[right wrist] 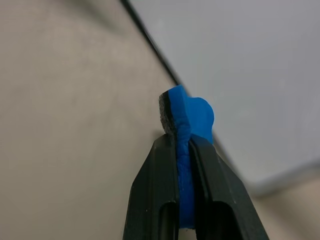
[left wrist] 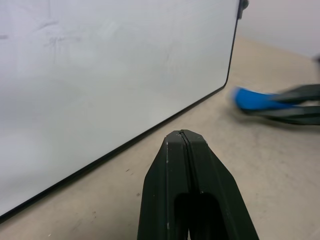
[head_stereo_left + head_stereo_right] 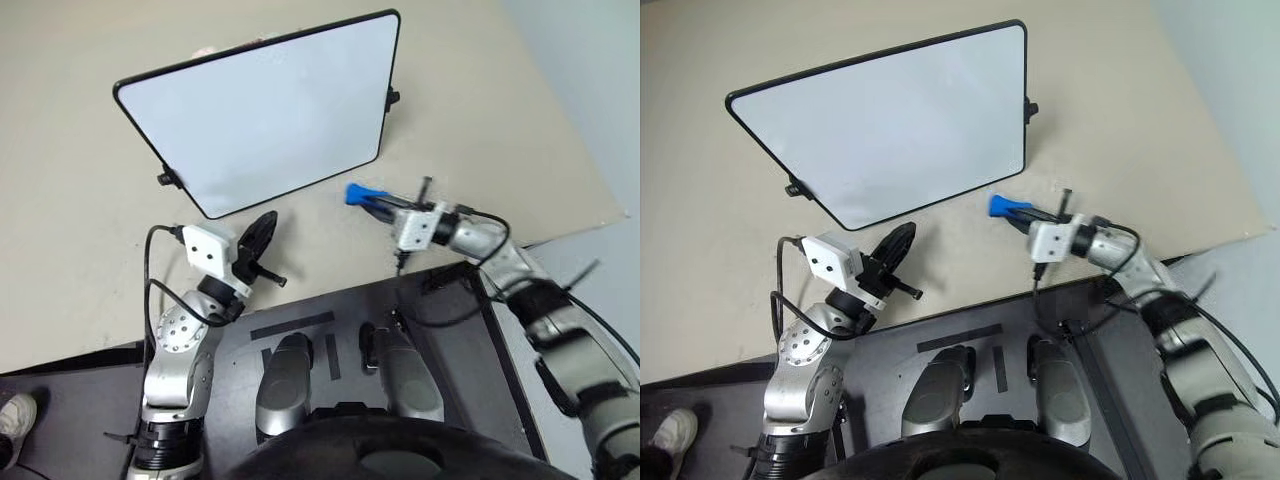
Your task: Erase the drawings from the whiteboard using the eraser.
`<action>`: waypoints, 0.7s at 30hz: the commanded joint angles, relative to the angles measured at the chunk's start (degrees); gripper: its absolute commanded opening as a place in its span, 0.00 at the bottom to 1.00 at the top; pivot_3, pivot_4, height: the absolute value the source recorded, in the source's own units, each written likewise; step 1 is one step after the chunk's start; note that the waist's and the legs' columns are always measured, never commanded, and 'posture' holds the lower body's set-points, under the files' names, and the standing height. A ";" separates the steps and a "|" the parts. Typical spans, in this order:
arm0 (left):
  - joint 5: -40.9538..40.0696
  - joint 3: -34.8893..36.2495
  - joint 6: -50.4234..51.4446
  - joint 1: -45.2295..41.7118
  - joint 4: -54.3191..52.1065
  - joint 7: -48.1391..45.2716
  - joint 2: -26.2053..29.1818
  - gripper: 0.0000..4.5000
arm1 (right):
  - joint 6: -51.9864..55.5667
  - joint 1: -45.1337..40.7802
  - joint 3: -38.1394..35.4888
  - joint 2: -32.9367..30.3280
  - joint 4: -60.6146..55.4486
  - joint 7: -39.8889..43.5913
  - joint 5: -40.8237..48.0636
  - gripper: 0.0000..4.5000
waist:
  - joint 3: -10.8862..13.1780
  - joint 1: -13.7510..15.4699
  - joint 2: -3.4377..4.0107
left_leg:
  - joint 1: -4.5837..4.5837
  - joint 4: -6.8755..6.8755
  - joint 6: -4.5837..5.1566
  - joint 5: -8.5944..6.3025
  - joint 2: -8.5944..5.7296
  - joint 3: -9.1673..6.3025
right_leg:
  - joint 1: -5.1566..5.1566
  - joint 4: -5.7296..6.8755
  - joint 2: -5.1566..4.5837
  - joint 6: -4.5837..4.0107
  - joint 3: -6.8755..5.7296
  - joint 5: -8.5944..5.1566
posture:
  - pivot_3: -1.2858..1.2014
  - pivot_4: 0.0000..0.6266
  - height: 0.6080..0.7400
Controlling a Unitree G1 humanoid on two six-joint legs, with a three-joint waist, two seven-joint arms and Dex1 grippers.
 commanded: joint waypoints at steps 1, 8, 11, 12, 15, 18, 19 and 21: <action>-0.65 0.34 -1.29 -0.47 -0.05 -1.69 0.62 0.00 | 7.78 3.77 -3.87 -1.43 -12.00 3.25 3.70 0.01 | -0.01 -0.47 -0.01 | 0.02 0.01 0.00 0.00 0.00 0.00 | 0.02 0.00 0.01 0.03 0.01 0.02 | 0.52 0.24 1.00; -1.17 1.13 -0.81 -3.56 2.52 -3.97 2.15 0.00 | 15.18 6.50 -6.93 0.00 -20.35 3.59 1.81 0.59 | 0.01 -0.64 0.01 | 0.58 0.09 0.12 0.27 0.00 -0.02 | 0.49 0.04 0.04 0.11 0.07 0.14 | 0.52 0.24 1.00; -1.63 2.18 -0.47 -4.93 3.53 -4.54 2.79 0.00 | 16.65 7.05 -8.97 1.29 -23.65 2.58 2.43 0.74 | 0.01 -0.64 0.01 | 0.75 0.27 0.19 0.32 0.00 -0.03 | 0.72 0.04 0.04 0.14 0.07 0.15 | 0.52 0.24 1.00; -1.48 2.14 -0.52 -5.20 3.68 -4.72 2.93 0.00 | 17.61 7.59 -9.84 1.65 -24.93 2.78 3.71 0.74 | 0.01 -0.63 0.01 | 0.75 0.29 0.19 0.32 -0.01 -0.03 | 0.76 0.04 0.05 0.17 0.07 0.13 | 0.52 0.24 1.00; -1.63 2.36 -0.63 -6.40 4.86 -5.30 3.46 0.00 | 21.86 10.45 -13.12 3.17 -29.05 2.87 8.51 0.74 | 0.01 -0.45 0.01 | 0.72 0.32 0.19 0.31 -0.03 -0.03 | 0.76 0.02 0.05 0.27 0.08 0.07 | 0.52 0.24 1.00; -1.93 2.49 -0.22 -7.60 5.53 -6.07 3.95 0.00 | 24.60 13.67 -15.20 4.04 -31.59 2.51 9.82 0.74 | 0.01 -0.21 0.01 | 0.67 0.32 0.19 0.24 -0.08 -0.04 | 0.75 -0.03 0.03 0.40 0.08 -0.02 | 0.52 0.24 1.00; -2.08 2.52 -0.11 -7.83 5.59 -6.31 4.15 0.00 | 25.36 14.29 -15.57 4.34 -32.27 2.48 9.90 0.74 | 0.01 -0.17 0.01 | 0.66 0.32 0.20 0.21 -0.09 -0.04 | 0.75 -0.04 0.03 0.42 0.08 -0.05 | 0.52 0.24 1.00; -2.38 2.30 0.37 -9.11 6.04 -6.70 4.52 0.00 | 26.31 15.92 -16.15 4.86 -33.71 2.20 9.45 0.74 | 0.01 -0.17 0.01 | 0.65 0.32 0.20 0.14 -0.10 -0.02 | 0.74 -0.05 0.02 0.44 0.12 -0.10 | 0.52 0.24 1.00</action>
